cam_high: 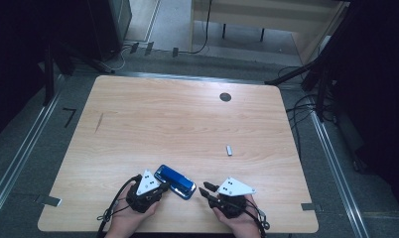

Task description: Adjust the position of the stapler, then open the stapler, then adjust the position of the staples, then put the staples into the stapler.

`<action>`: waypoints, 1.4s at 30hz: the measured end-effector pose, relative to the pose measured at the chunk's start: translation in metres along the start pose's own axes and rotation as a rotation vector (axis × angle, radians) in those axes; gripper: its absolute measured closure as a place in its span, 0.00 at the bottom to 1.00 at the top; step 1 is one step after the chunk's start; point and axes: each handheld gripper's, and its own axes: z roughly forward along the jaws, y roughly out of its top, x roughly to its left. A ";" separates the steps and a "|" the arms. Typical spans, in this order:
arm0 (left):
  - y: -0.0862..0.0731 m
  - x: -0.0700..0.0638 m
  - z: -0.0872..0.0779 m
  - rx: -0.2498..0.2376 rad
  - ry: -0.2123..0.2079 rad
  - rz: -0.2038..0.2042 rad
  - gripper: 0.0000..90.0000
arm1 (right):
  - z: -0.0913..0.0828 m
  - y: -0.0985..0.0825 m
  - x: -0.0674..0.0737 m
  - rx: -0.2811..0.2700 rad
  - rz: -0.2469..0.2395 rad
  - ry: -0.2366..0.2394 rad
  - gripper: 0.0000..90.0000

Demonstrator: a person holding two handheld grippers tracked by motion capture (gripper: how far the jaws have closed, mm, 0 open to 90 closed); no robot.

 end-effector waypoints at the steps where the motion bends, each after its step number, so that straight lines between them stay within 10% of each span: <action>1: 0.001 0.000 0.000 0.000 -0.010 0.003 1.00 | 0.001 0.000 -0.001 0.000 0.004 0.015 0.90; 42: 0.005 0.001 0.008 -0.021 -0.055 0.004 1.00 | 0.017 0.011 0.012 0.032 0.000 0.046 1.00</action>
